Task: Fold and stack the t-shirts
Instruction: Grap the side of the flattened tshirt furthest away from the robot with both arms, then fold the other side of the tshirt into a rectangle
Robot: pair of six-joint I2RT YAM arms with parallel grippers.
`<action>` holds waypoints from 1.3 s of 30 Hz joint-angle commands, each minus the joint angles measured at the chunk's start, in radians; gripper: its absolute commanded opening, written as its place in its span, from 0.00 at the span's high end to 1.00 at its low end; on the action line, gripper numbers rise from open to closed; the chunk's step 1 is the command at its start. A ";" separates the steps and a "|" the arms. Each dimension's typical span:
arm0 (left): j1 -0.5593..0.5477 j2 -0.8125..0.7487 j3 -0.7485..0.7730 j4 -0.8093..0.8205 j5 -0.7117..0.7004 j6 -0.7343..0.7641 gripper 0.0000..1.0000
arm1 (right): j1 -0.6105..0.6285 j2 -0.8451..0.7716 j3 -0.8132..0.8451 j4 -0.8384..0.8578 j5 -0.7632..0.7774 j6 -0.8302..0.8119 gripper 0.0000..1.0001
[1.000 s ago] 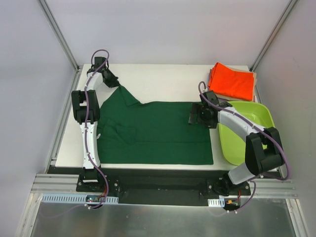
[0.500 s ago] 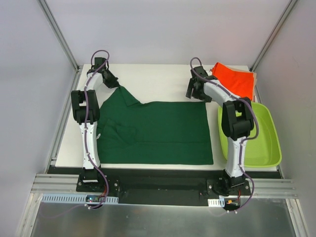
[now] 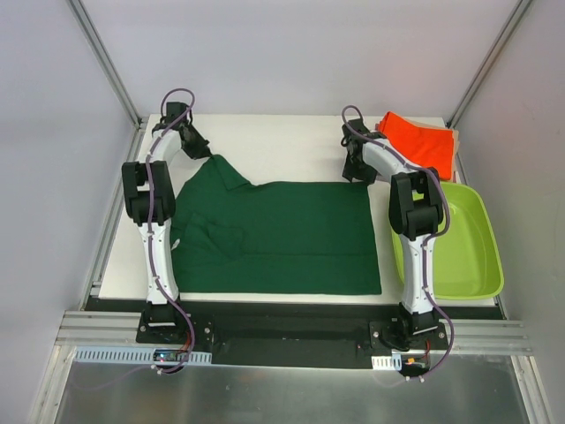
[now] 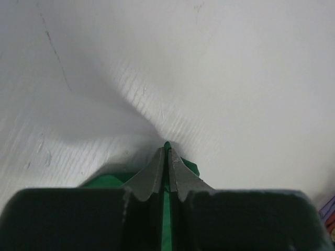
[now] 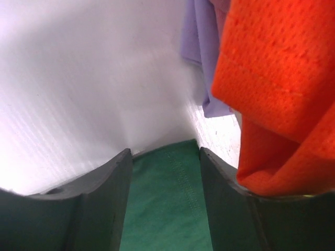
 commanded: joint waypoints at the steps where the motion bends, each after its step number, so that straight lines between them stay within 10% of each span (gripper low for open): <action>1: -0.003 -0.153 -0.055 -0.022 -0.002 0.029 1.00 | 0.003 -0.041 -0.044 -0.038 0.021 0.018 0.45; 19: -0.006 -0.485 -0.378 -0.048 0.056 0.071 1.00 | -0.006 -0.088 -0.112 0.065 0.026 -0.037 0.91; 39: -0.009 -1.052 -0.829 -0.091 -0.048 0.031 1.00 | 0.029 -0.568 -0.484 0.178 -0.088 -0.137 0.98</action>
